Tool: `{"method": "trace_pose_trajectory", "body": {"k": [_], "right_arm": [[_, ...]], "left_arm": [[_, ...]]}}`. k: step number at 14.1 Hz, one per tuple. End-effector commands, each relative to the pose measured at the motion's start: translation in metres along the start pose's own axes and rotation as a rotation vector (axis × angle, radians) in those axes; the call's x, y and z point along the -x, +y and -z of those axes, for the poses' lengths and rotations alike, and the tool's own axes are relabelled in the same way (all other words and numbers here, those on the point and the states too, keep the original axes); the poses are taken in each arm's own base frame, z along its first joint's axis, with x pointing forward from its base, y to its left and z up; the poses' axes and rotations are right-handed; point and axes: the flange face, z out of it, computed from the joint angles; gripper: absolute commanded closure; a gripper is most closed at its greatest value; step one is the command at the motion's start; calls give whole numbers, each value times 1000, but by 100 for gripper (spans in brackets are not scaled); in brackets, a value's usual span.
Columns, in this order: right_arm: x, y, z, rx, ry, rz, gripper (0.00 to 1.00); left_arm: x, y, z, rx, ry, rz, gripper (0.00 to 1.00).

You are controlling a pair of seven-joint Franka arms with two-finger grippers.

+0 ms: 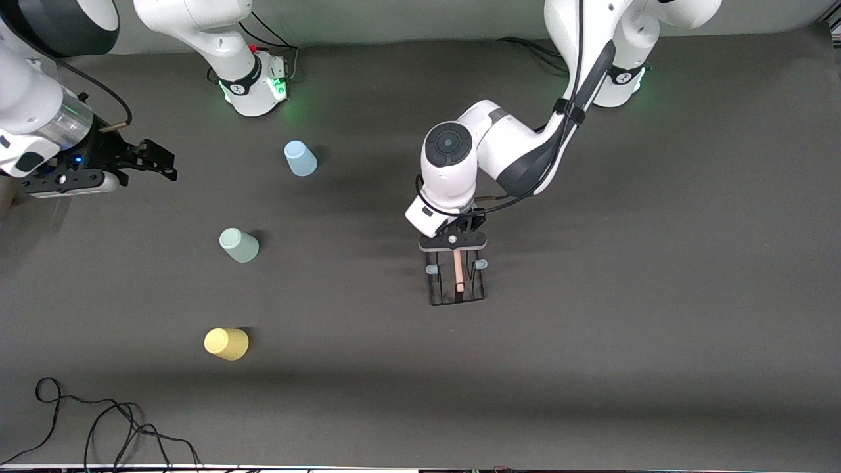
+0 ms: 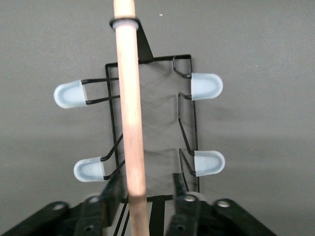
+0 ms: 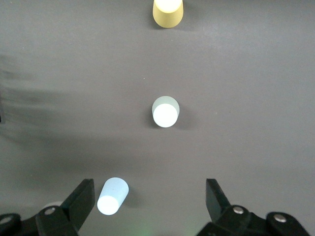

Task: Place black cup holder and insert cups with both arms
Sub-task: 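Carry the black holder with the left gripper to mid-table and lower it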

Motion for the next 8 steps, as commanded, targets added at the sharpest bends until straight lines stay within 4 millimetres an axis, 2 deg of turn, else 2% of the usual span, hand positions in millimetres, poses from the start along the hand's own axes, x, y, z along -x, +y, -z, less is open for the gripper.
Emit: {"method": "trace_pose_trajectory", "body": {"k": [1, 3, 4, 6, 8], "right_arm": [[5, 4, -45, 27, 30, 19, 0], [-1, 5, -78, 26, 69, 17, 0], [-5, 7, -102, 28, 51, 15, 0], [-14, 11, -148, 32, 65, 10, 0], [-16, 11, -195, 34, 92, 11, 0]], "left_arm": [[-9, -8, 26, 7, 33, -11, 1], [-30, -36, 63, 37, 56, 8, 1], [-37, -53, 83, 37, 57, 23, 1], [-57, -105, 125, 34, 66, 61, 1], [-77, -160, 139, 24, 73, 86, 0]]}}
